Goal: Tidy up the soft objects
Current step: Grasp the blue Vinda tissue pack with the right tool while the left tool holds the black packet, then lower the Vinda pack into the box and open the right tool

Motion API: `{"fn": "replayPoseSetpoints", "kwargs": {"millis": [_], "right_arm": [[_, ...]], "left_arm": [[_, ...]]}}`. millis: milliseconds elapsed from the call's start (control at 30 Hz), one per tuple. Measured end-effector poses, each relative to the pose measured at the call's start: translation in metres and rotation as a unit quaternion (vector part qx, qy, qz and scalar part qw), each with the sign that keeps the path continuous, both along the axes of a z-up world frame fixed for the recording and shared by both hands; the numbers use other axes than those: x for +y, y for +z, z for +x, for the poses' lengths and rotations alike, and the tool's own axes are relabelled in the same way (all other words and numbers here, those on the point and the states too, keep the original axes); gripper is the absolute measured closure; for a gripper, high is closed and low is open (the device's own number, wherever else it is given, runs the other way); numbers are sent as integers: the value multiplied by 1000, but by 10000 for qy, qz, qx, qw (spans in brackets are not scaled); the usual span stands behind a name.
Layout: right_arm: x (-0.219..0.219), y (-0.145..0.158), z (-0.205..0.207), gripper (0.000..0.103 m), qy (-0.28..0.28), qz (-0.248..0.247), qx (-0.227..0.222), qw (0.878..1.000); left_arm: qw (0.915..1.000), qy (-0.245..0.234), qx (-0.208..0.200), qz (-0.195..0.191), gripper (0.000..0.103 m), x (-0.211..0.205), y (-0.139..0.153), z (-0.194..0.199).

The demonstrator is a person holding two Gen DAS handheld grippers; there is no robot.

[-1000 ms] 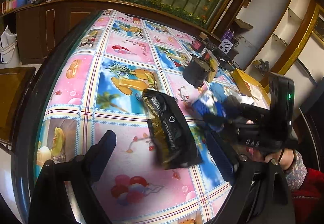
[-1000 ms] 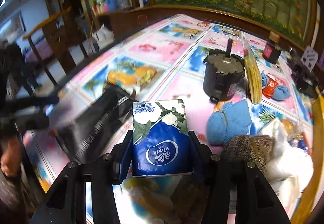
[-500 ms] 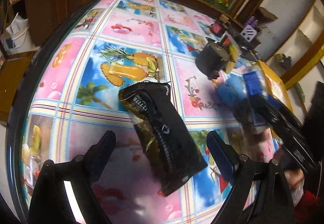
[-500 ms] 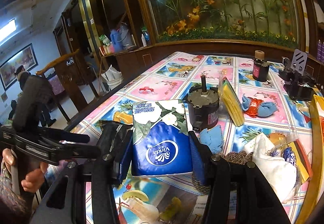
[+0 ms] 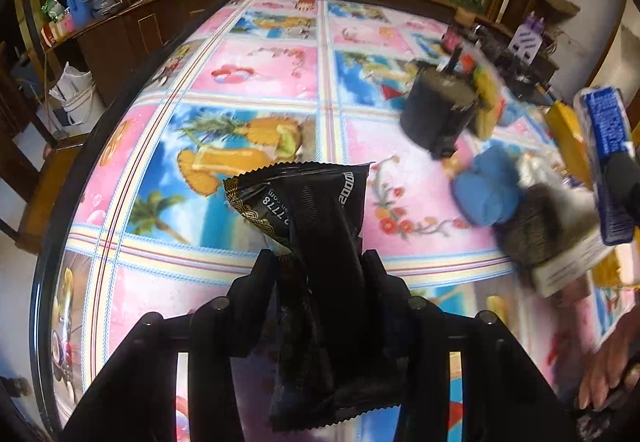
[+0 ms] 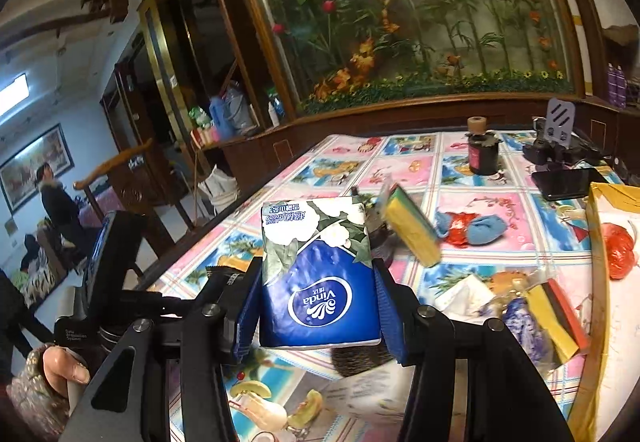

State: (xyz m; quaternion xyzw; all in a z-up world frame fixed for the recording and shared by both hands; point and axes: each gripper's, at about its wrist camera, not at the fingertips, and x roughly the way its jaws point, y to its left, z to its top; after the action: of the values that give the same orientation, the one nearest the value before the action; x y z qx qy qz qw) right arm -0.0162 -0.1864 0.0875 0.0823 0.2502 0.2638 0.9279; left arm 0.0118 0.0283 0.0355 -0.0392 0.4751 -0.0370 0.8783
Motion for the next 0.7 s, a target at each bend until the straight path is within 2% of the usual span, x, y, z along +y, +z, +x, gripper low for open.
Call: {"fn": "replayPoseSetpoints", "kwargs": {"millis": [200,500,700], "right_arm": [[-36,6,4,47,-380,259,-63,9989],[-96,12,11,47,-1107,493,-95,9926],[-159,18,14,47,-1706,892,-157,9812]], "left_arm": [[9973,-388,-588,-231,60,-34,38,-1],[9922,-1026,-548,-446,60,-110,47,16],[9858,-1470,-613,-524,60,-167,60,24]]}}
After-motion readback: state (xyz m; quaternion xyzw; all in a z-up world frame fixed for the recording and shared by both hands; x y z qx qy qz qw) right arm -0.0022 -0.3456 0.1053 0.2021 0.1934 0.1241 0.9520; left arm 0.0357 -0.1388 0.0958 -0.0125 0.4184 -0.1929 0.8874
